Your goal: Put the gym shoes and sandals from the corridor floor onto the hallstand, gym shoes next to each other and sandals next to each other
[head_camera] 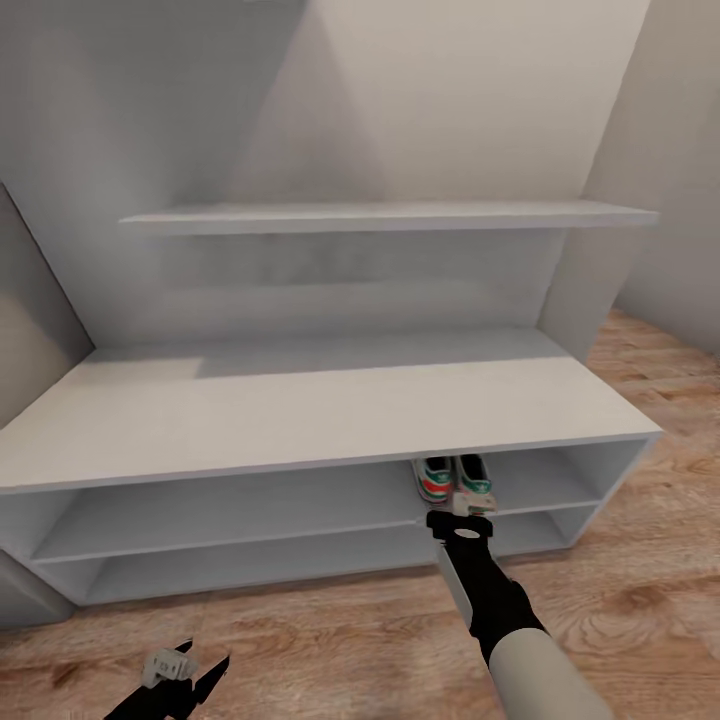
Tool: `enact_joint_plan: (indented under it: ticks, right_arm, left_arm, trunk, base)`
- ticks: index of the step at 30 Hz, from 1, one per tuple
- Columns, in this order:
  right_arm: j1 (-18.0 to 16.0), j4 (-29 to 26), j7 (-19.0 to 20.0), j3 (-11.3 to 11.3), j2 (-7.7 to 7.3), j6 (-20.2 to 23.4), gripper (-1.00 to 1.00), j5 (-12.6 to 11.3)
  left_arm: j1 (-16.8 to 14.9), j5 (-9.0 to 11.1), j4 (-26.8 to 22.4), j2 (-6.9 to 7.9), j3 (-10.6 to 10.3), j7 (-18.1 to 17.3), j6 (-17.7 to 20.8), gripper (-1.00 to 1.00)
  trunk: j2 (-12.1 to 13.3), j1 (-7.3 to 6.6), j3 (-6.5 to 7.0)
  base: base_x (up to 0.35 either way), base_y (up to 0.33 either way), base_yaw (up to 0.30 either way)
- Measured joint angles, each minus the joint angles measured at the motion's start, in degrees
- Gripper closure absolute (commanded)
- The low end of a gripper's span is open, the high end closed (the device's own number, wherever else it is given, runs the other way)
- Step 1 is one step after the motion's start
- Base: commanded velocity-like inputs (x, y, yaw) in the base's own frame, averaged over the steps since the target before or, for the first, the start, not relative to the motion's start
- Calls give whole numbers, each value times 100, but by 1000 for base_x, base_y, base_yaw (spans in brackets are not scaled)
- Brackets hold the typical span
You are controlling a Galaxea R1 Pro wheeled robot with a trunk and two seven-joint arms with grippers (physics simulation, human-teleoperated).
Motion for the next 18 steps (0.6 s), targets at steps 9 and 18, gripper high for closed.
enact_joint_plan:
  ticks: [9, 18]
  right_arm:
    - [0, 30, 0, 15, 0, -5, -100, 5]
    - [19, 450, 7, 18, -1, -79, -100, 2]
  left_arm:
    - [-2, 2, 0, 0, 3, 12, 9, -100]
    - [1, 25, 1, -14, 0, 405, -6, -100]
  trunk:
    - [0, 0, 0]
    - [0, 0, 0]
  base:
    - [-311, -124, 0]
    - [-305, -94, 0]
